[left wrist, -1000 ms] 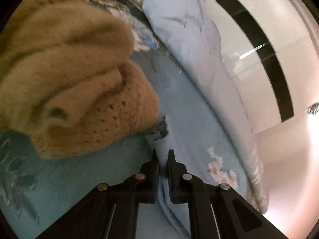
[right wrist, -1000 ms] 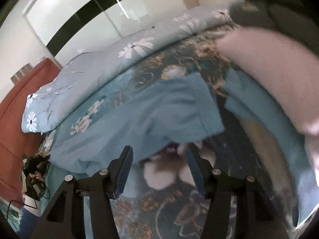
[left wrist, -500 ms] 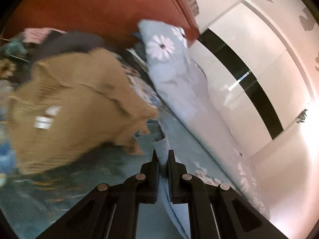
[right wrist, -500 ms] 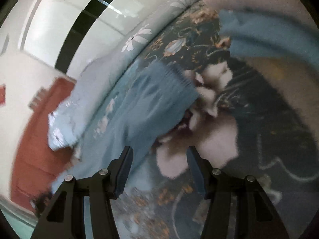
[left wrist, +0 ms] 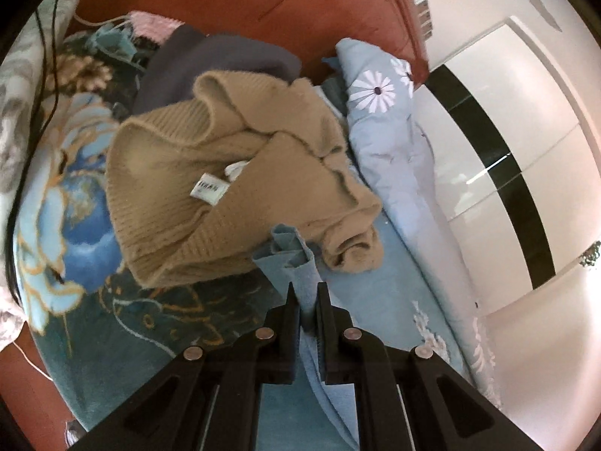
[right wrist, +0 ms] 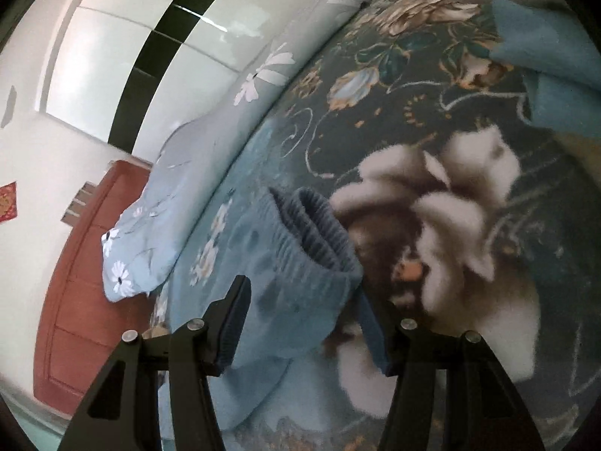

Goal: Fold clothes

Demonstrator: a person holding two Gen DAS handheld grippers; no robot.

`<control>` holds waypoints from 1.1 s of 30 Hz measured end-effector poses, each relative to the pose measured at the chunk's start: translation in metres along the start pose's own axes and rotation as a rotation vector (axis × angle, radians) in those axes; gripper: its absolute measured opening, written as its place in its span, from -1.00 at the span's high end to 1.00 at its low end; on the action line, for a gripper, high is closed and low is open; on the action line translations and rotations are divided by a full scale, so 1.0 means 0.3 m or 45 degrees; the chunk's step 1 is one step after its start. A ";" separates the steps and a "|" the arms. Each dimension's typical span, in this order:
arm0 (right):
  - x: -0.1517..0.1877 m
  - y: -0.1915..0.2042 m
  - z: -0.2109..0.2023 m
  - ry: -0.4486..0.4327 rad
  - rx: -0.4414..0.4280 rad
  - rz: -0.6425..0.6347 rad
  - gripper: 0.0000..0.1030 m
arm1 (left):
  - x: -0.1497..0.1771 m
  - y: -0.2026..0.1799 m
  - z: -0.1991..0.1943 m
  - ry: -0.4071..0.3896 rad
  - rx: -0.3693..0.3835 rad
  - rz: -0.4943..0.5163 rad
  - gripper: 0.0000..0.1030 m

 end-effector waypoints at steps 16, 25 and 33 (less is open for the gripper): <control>-0.070 -0.050 -0.025 0.004 0.118 -0.026 0.52 | -0.002 0.126 -0.008 -0.004 -0.025 -0.125 0.92; -0.016 0.096 -0.088 -0.091 0.253 -0.258 -0.28 | 0.071 0.087 0.008 0.097 -0.017 -0.036 0.68; 0.062 0.198 -0.138 -0.095 0.217 -0.421 -0.32 | 0.095 0.150 0.053 0.119 -0.090 -0.098 0.20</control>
Point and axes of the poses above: each gripper's, at about its wrist camera, not at the fingertips, and z roughly the way its jaws point, y to its left, x to its underside, the point moved 3 cm from there along z, roughly the way its jaws point, and after that the axes turned 2 degrees about -x, right-handed, at the moved point
